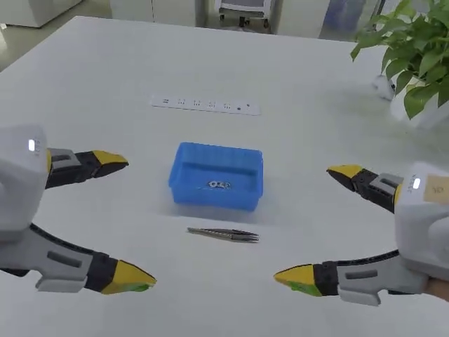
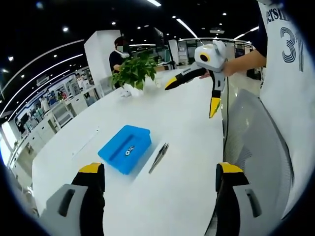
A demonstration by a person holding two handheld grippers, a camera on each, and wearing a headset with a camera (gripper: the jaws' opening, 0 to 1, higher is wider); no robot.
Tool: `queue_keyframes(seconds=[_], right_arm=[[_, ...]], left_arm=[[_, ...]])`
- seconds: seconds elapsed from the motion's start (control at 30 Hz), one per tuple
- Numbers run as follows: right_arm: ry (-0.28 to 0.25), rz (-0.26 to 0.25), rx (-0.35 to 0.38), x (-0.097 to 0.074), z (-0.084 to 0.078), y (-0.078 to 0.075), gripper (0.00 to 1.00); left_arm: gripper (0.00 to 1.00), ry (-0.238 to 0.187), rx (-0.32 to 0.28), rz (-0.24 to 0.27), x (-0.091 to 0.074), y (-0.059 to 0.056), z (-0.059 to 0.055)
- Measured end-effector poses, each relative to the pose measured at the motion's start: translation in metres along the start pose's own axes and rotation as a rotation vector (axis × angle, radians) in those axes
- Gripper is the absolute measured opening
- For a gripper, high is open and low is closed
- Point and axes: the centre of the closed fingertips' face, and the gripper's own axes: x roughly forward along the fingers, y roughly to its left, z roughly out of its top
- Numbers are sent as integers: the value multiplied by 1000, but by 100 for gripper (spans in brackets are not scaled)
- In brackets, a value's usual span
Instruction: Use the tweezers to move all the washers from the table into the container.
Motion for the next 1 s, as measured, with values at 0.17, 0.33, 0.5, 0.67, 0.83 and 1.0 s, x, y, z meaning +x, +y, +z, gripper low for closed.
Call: queue_keyframes(seconds=[0.17,0.33,0.5,0.67,0.83,1.0], right_arm=[[12,-7,-21,-3,2,1,100],[31,3,-37,-4,-1,5,100],[35,7,-39,-6,1,6,100],[46,10,-49,-7,0,9,100],[50,14,-47,-8,-1,12,100],[50,7,-32,-8,0,10,99]], left_arm=[[99,-6,-2,28,-5,4,2],[99,2,19,39,-11,9,3],[99,-3,41,56,-15,13,9],[99,-24,53,91,-17,17,15],[99,-22,57,83,-17,13,17],[99,-29,71,84,-17,13,21]])
